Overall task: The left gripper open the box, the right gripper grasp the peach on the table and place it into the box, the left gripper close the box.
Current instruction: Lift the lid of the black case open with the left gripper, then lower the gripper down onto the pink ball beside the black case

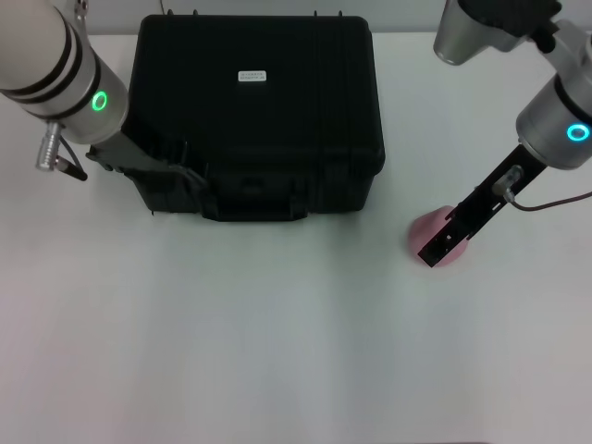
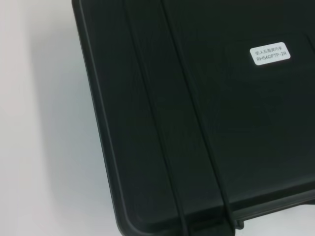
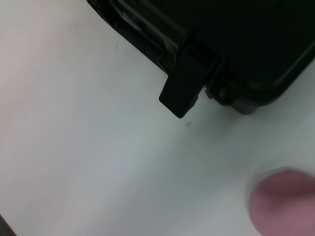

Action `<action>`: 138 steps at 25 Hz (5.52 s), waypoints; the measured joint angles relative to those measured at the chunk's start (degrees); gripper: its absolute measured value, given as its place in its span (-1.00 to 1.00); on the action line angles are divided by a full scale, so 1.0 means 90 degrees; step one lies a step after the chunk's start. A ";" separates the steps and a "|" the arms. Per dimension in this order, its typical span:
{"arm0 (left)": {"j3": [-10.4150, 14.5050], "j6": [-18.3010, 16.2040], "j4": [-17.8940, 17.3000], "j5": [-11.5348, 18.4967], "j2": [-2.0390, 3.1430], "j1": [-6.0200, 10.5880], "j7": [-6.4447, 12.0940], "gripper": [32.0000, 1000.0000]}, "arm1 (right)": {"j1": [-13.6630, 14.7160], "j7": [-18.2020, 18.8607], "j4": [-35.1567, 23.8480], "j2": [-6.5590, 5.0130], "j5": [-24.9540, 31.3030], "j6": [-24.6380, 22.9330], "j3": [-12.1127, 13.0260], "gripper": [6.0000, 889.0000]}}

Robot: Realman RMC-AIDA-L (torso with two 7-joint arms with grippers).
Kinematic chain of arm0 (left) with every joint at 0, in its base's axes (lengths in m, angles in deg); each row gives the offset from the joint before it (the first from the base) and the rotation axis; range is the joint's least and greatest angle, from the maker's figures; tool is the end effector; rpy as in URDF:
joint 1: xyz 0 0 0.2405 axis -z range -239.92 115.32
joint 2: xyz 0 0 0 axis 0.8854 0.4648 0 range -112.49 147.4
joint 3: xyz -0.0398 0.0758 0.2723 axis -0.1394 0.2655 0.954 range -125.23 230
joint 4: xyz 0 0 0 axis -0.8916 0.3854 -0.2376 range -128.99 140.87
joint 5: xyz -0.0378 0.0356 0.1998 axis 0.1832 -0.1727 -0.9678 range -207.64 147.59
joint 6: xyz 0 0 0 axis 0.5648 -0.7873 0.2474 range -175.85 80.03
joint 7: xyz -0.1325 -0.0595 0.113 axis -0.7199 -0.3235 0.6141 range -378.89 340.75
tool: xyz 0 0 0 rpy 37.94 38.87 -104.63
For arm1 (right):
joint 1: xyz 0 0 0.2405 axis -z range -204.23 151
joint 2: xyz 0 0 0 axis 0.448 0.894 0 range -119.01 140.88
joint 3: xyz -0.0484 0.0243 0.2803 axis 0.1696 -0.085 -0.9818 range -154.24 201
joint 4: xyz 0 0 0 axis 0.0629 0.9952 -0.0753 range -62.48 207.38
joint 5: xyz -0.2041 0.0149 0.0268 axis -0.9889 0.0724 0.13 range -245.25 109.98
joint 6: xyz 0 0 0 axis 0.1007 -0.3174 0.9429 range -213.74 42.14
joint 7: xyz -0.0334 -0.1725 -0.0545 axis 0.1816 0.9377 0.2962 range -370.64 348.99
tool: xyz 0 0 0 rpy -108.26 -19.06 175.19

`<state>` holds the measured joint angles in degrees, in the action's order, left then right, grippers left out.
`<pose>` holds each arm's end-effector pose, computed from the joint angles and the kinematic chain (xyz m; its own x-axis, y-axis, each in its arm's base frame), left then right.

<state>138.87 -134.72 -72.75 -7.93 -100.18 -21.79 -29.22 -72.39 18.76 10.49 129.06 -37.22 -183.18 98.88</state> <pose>-0.1940 0.4064 -0.0404 0.3900 0.9132 0.1183 0.7379 -0.2331 -0.6334 0.2145 0.3748 -0.0596 0.5838 -0.7302 0.3551 -0.6454 -0.6827 -0.3426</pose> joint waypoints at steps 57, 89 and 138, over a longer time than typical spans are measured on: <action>0.0009 -0.0699 -0.0906 -0.0148 0.0005 0.0025 0.0044 -0.28 | -0.0040 0.0003 0.0106 0.0000 -0.0001 0.0049 0.0002 0.93; -0.0313 -0.1189 -0.1915 -0.0282 0.0038 0.0402 0.0167 -0.27 | -0.0111 0.0004 0.0180 -0.0010 0.0000 0.0081 0.0008 0.92; -0.1045 -0.1399 -0.2171 -0.0425 0.0034 0.0769 0.0669 -0.27 | -0.0396 0.0097 0.1279 -0.0088 -0.0257 0.0926 0.0005 0.92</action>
<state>129.46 -147.32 -92.28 -11.75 -99.88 -14.87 -23.20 -75.95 19.64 22.00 128.27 -39.54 -174.84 98.92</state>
